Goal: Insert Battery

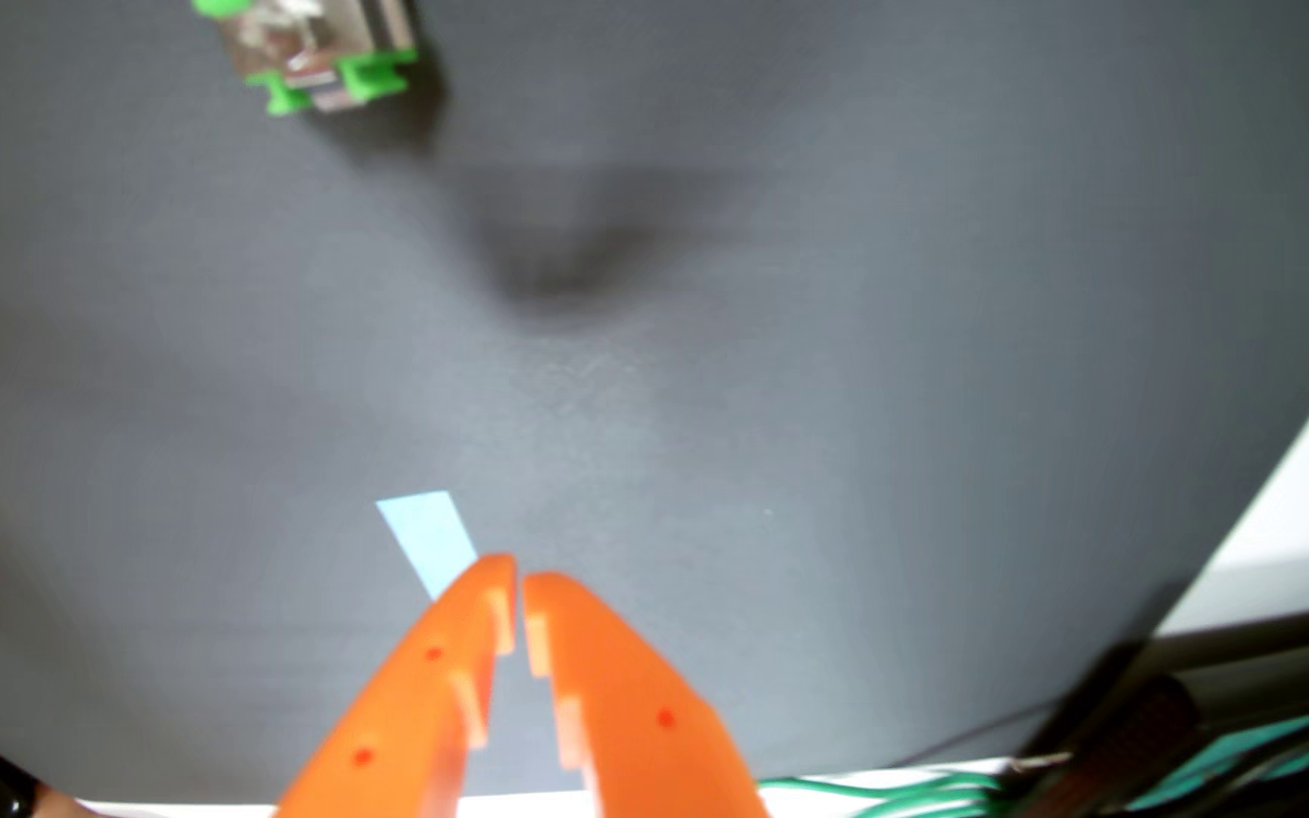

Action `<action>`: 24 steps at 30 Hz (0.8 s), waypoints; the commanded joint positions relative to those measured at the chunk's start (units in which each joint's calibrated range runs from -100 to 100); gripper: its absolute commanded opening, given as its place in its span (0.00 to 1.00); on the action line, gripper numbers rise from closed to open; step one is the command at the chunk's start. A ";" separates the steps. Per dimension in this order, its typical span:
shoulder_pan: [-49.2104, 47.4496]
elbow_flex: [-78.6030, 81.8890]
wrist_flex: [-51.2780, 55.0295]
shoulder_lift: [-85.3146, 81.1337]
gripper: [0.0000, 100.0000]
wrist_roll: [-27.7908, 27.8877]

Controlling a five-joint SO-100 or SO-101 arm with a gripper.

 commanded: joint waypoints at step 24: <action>0.49 22.54 -17.26 -0.38 0.02 0.28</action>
